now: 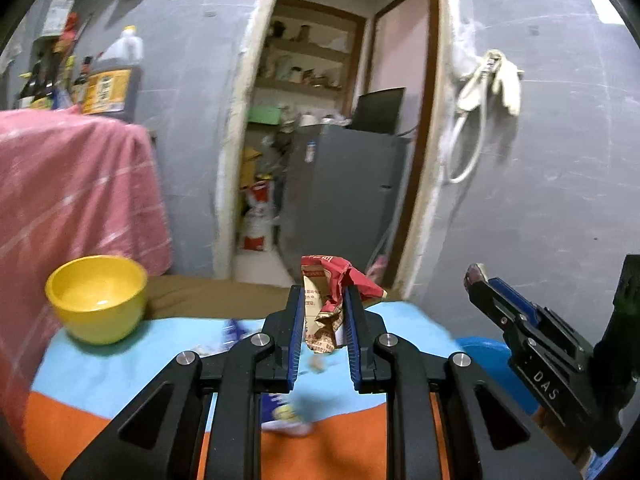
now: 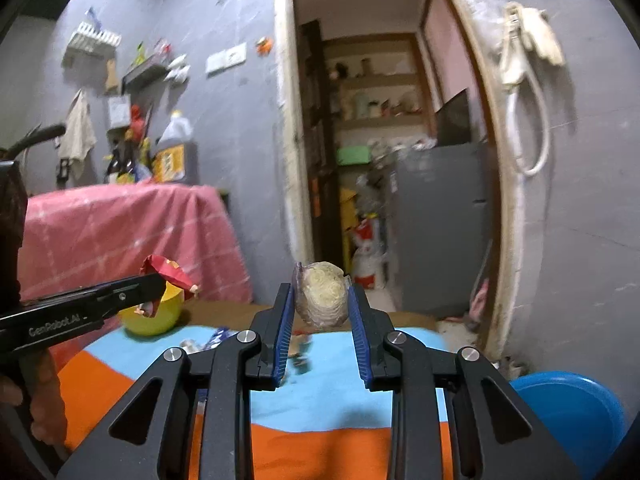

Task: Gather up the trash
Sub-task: 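Carry both items over the blue basin and open both grippers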

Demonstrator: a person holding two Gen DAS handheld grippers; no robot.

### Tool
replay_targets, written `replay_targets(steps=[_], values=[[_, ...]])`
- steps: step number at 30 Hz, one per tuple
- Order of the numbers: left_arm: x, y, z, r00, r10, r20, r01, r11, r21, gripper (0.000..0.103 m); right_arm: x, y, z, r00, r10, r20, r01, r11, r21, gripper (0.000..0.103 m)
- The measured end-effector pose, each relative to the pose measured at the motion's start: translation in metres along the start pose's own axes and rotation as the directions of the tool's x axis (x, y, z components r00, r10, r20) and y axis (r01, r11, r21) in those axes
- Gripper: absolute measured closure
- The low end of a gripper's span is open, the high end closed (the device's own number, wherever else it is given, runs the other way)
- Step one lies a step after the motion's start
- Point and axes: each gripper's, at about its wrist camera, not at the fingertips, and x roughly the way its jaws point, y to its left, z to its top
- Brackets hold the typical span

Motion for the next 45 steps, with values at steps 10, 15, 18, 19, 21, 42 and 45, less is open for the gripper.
replay_targets(steps=[10, 15, 18, 19, 21, 42, 45], values=[[0.055, -0.089, 0.002, 0.983, -0.161, -0.093, 0.163, 0.987, 0.013, 0.087, -0.044, -0.079, 0.002, 0.974, -0.218, 0.051, 0.211, 0.971, 0.115, 0.078], [0.081, -0.123, 0.0, 0.962, -0.221, -0.161, 0.225, 0.974, 0.003, 0.087, -0.059, -0.121, -0.01, 0.949, -0.314, -0.008, 0.309, 0.929, 0.202, 0.078], [0.093, -0.142, -0.004, 0.947, -0.246, -0.207, 0.254, 0.967, 0.009, 0.087, -0.063, -0.139, -0.015, 0.93, -0.365, -0.054, 0.367, 0.905, 0.213, 0.078], [0.1, -0.148, -0.006, 0.939, -0.256, -0.23, 0.265, 0.964, 0.008, 0.087, -0.065, -0.144, -0.017, 0.925, -0.373, -0.068, 0.379, 0.898, 0.222, 0.078], [0.11, -0.159, -0.011, 0.926, -0.267, -0.268, 0.278, 0.961, 0.002, 0.087, -0.065, -0.154, -0.02, 0.916, -0.387, -0.106, 0.401, 0.884, 0.24, 0.078], [0.174, -0.189, -0.061, 0.816, -0.29, -0.5, 0.284, 0.955, -0.09, 0.068, -0.063, -0.198, -0.049, 0.869, -0.372, -0.328, 0.476, 0.809, 0.344, 0.069], [0.167, -0.184, -0.059, 0.827, -0.287, -0.483, 0.275, 0.957, -0.096, 0.067, -0.065, -0.2, -0.048, 0.869, -0.376, -0.322, 0.478, 0.807, 0.347, 0.068]])
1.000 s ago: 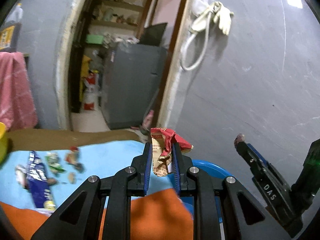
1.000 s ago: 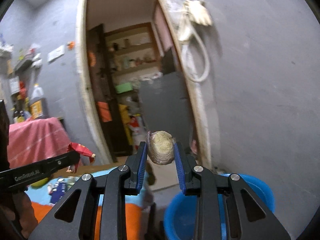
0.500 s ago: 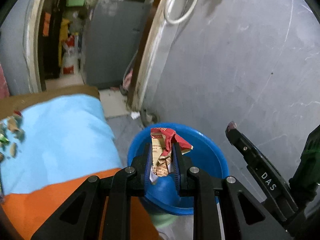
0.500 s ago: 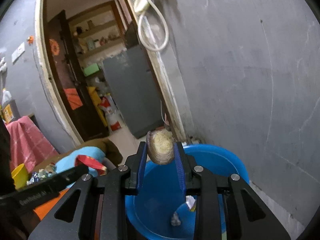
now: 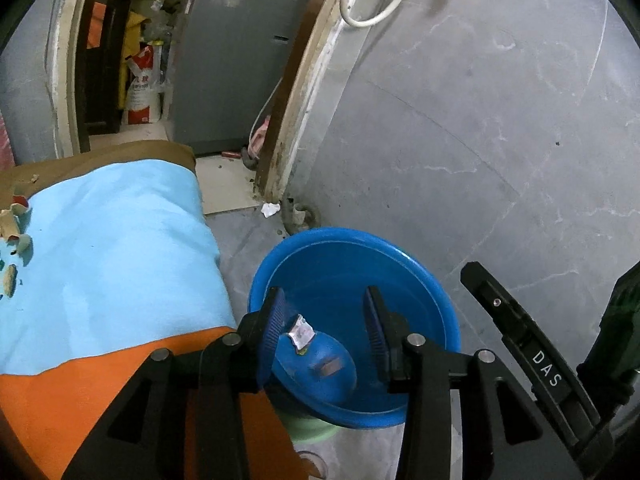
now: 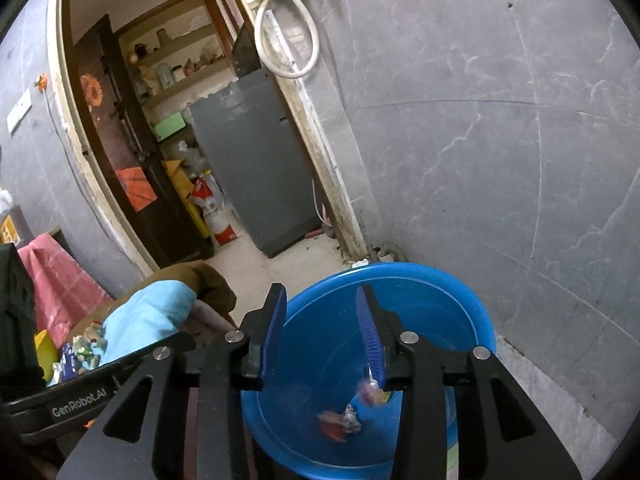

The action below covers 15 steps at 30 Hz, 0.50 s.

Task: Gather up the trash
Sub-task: 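Carry both items over the blue basin and open both grippers, then return both tools to the remaining trash on the table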

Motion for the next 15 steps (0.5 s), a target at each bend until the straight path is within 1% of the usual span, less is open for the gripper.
replay_targets(steps=[4, 7, 10, 11, 12, 15], values=[[-0.014, 0.003, 0.001, 0.999, 0.015, 0.043, -0.015, 1.0, 0.007, 0.065, -0.001, 0.0, 0.002, 1.0, -0.001, 0.016, 0.001, 1.0, 0.001, 0.066], [-0.026, 0.005, 0.002, 0.996, 0.027, 0.08, -0.028, 1.0, 0.007, 0.06, -0.005, 0.004, 0.004, 0.999, -0.008, 0.044, 0.008, 1.0, -0.015, 0.06], [-0.039, 0.01, 0.006, 0.991, 0.051, 0.123, -0.053, 0.999, 0.012, 0.057, -0.01, 0.011, 0.004, 0.997, -0.012, 0.077, 0.015, 0.999, -0.045, 0.058], [-0.043, 0.011, 0.005, 0.989, 0.058, 0.134, -0.06, 0.998, 0.014, 0.055, -0.011, 0.014, 0.005, 0.996, -0.011, 0.09, 0.016, 0.998, -0.057, 0.055], [-0.049, 0.013, 0.006, 0.987, 0.066, 0.149, -0.069, 0.997, 0.015, 0.053, -0.013, 0.017, 0.005, 0.995, -0.009, 0.103, 0.017, 0.997, -0.069, 0.053], [-0.069, 0.021, 0.006, 0.977, 0.092, 0.193, -0.095, 0.995, 0.01, 0.045, -0.018, 0.026, 0.004, 0.99, -0.008, 0.142, 0.021, 0.995, -0.094, 0.042]])
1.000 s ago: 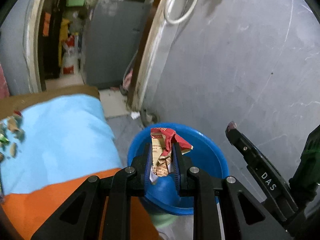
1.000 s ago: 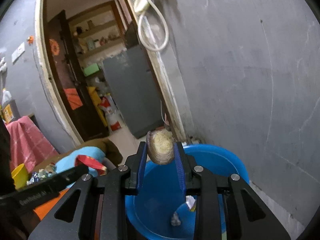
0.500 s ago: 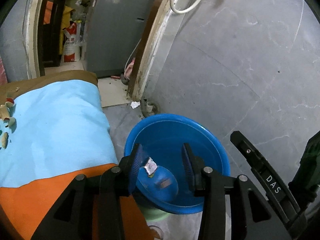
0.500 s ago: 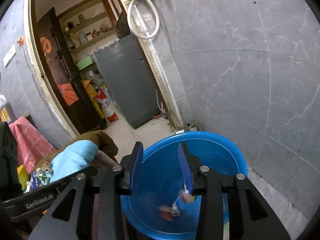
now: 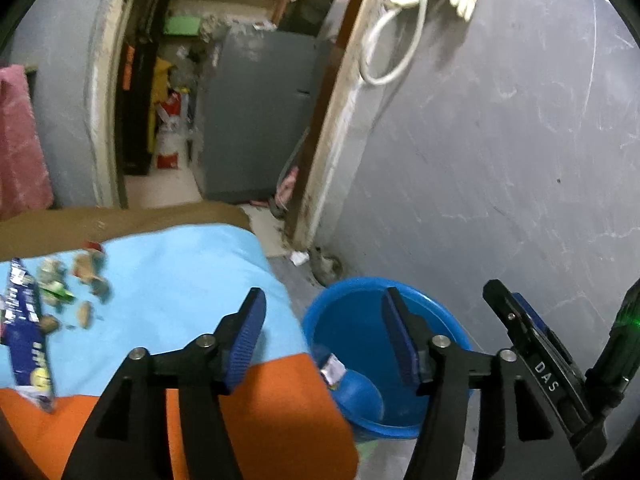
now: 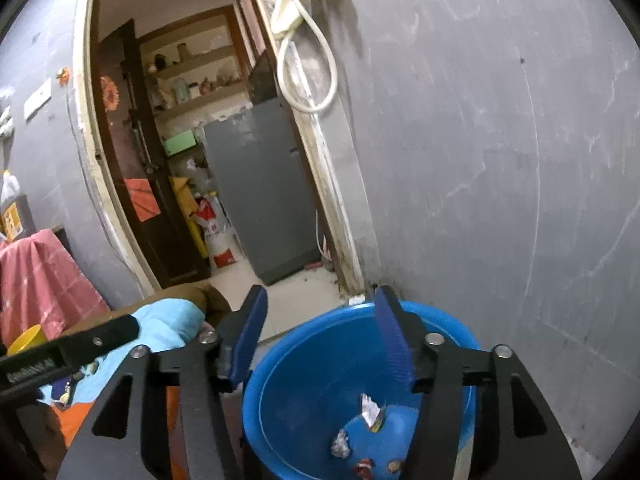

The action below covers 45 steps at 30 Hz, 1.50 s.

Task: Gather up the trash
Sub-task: 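Return both tools to the remaining trash on the table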

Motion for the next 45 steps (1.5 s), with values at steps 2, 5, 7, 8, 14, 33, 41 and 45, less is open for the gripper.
replay_targets(steps=[2, 5, 7, 8, 14, 33, 41, 45], values=[[-0.014, 0.007, 0.002, 0.999, 0.022, 0.038, -0.022, 1.0, -0.003, 0.038, -0.004, 0.005, 0.001, 1.0, 0.003, 0.031, -0.003, 1.0, -0.007, 0.025], [-0.034, 0.02, 0.002, 0.993, 0.06, 0.1, -0.058, 0.998, -0.022, 0.02, -0.015, 0.012, 0.002, 0.994, 0.025, 0.102, -0.025, 1.0, -0.01, 0.019], [-0.049, 0.031, 0.0, 0.985, 0.103, 0.139, -0.099, 0.994, -0.041, 0.011, -0.024, 0.018, 0.004, 0.987, 0.049, 0.155, -0.049, 0.999, -0.008, 0.014], [-0.057, 0.036, -0.001, 0.98, 0.122, 0.157, -0.115, 0.992, -0.051, 0.008, -0.028, 0.021, 0.005, 0.982, 0.058, 0.18, -0.058, 0.998, -0.007, 0.007], [-0.094, 0.053, -0.01, 0.941, 0.222, 0.256, -0.213, 0.975, -0.061, 0.004, -0.049, 0.043, 0.008, 0.937, 0.151, 0.316, -0.145, 0.989, -0.043, 0.0], [-0.176, 0.141, -0.026, 0.807, 0.418, 0.417, -0.389, 0.908, -0.158, 0.004, -0.059, 0.154, -0.007, 0.834, 0.377, 0.403, -0.297, 0.922, -0.249, 0.0], [-0.193, 0.182, -0.038, 0.758, 0.487, 0.433, -0.453, 0.872, -0.187, 0.004, -0.048, 0.2, -0.022, 0.827, 0.438, 0.353, -0.331, 0.886, -0.325, 0.0], [-0.19, 0.201, -0.043, 0.758, 0.513, 0.403, -0.483, 0.856, -0.183, 0.004, -0.036, 0.221, -0.029, 0.843, 0.457, 0.285, -0.347, 0.865, -0.363, 0.0]])
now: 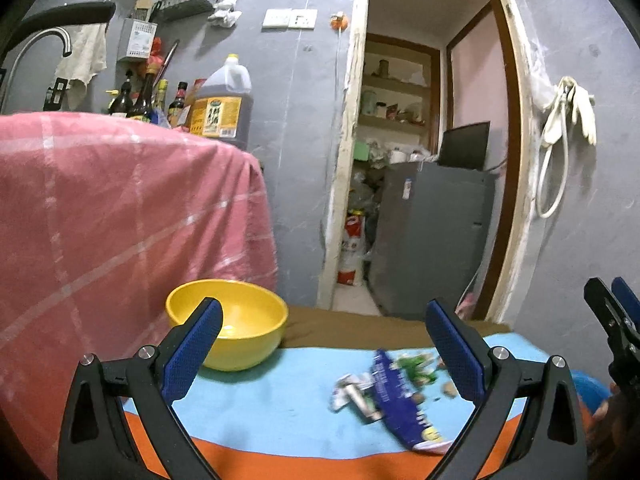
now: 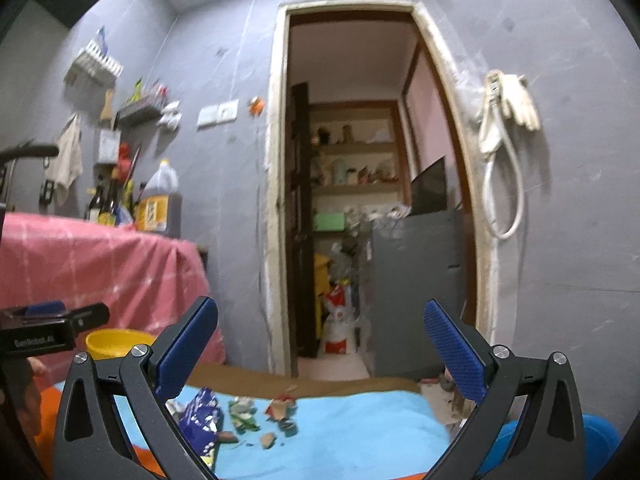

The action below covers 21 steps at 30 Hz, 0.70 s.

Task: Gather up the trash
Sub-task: 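Return both tools to the remaining trash on the table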

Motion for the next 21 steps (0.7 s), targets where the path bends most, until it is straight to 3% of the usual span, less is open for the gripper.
replay_targets(steps=[5, 9, 17, 21], values=[[0.016, 0.016, -0.01, 0.998, 0.005, -0.058, -0.005, 1.0, 0.006, 0.004, 0.026, 0.012, -0.013, 0.991, 0.033, -0.127, -0.036, 0.999, -0.018, 0.0], [0.032, 0.021, -0.022, 0.988, -0.013, -0.153, 0.014, 1.0, 0.004, 0.004, 0.043, 0.016, -0.02, 0.973, 0.016, -0.231, -0.025, 0.999, -0.037, 0.0], [0.066, 0.015, -0.039, 0.939, -0.043, -0.342, 0.045, 0.999, -0.001, 0.004, 0.059, 0.013, -0.027, 0.942, 0.023, -0.335, -0.033, 0.999, -0.024, 0.0], [0.08, 0.017, -0.042, 0.912, -0.084, -0.401, 0.073, 0.996, -0.043, 0.006, 0.074, 0.015, -0.032, 0.911, 0.04, -0.411, -0.055, 0.998, -0.025, 0.0]])
